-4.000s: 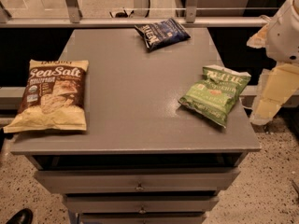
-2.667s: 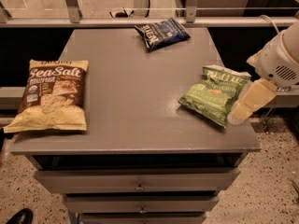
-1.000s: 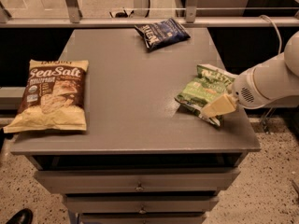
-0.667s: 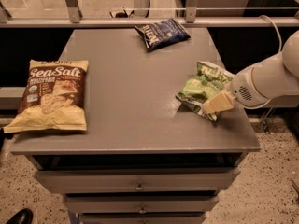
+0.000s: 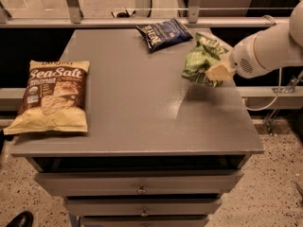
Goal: Pick green jalapeno chip bag
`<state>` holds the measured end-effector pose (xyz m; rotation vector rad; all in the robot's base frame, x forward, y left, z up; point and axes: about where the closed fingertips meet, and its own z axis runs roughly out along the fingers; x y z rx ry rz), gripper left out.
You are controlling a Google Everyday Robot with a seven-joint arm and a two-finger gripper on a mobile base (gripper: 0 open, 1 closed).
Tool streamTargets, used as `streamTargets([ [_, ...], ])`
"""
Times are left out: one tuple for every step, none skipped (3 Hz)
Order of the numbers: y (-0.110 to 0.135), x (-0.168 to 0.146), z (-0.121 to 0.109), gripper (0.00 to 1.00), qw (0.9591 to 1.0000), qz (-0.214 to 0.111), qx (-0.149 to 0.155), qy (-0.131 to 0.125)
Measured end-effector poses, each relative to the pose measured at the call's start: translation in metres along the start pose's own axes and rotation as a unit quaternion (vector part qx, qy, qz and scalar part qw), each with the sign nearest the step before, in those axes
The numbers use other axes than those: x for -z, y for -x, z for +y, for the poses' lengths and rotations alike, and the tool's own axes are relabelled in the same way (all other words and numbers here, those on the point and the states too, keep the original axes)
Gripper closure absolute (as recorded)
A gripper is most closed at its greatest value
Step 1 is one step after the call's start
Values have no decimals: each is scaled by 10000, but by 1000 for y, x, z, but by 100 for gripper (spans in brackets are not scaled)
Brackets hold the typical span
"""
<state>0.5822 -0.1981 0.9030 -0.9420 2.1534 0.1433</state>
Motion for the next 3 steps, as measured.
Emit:
streamTargets([
  [44, 18, -16, 100, 9983, -539, 232, 11],
  [76, 46, -25, 100, 9917, -1241, 232, 261],
  [93, 58, -22, 100, 9877, -1516, 135, 358],
])
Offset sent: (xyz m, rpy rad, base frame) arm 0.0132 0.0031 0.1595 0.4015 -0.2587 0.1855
